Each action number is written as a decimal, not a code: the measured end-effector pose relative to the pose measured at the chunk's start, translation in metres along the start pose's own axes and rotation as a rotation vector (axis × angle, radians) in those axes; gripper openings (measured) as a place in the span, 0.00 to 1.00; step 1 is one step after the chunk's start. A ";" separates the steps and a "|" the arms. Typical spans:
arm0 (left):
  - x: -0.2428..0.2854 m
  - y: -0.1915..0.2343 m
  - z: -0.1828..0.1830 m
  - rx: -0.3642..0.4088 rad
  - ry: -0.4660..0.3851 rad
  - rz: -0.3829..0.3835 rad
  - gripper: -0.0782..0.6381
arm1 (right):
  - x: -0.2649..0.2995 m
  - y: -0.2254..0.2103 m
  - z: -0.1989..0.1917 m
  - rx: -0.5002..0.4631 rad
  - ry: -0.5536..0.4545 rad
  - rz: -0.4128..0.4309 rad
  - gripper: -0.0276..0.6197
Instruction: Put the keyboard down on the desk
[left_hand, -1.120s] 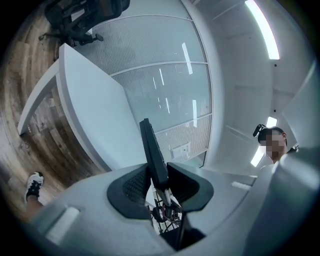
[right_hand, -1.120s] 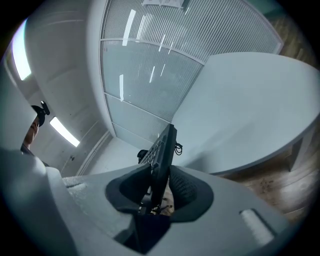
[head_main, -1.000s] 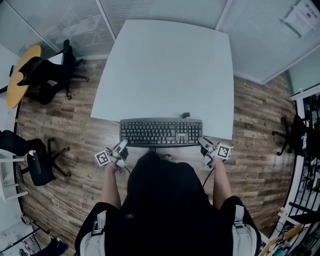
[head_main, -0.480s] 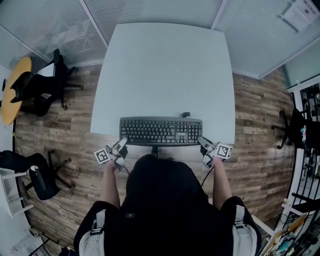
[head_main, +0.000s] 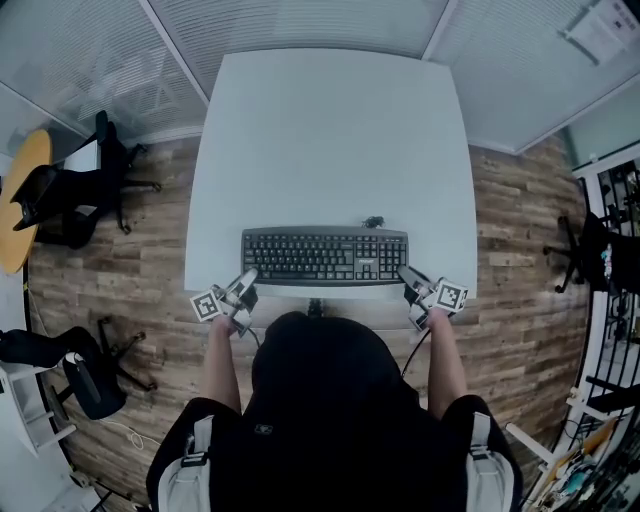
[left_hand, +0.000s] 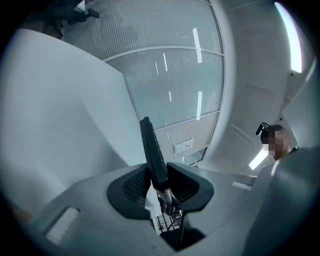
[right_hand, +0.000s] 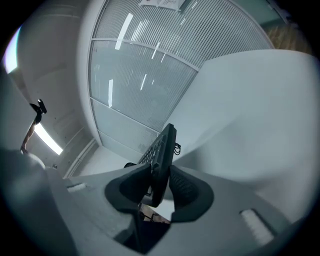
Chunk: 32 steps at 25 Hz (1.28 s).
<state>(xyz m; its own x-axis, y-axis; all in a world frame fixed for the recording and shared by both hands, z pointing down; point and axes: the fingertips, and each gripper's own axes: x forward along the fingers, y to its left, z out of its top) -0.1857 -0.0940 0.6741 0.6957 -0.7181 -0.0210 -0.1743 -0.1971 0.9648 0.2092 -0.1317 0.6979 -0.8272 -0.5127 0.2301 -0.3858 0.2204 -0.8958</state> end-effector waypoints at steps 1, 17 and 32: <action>0.003 0.002 0.005 0.000 0.004 0.000 0.24 | 0.004 0.000 0.004 -0.005 -0.004 0.000 0.23; 0.044 0.042 0.082 0.021 0.043 0.030 0.25 | 0.078 -0.012 0.052 -0.002 -0.012 -0.020 0.23; 0.065 0.077 0.092 0.018 0.101 0.110 0.25 | 0.091 -0.045 0.058 0.046 -0.014 -0.134 0.23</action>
<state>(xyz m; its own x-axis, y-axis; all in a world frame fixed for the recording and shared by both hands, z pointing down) -0.2179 -0.2168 0.7227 0.7382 -0.6651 0.1124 -0.2653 -0.1330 0.9549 0.1748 -0.2365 0.7367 -0.7635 -0.5466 0.3439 -0.4733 0.1113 -0.8739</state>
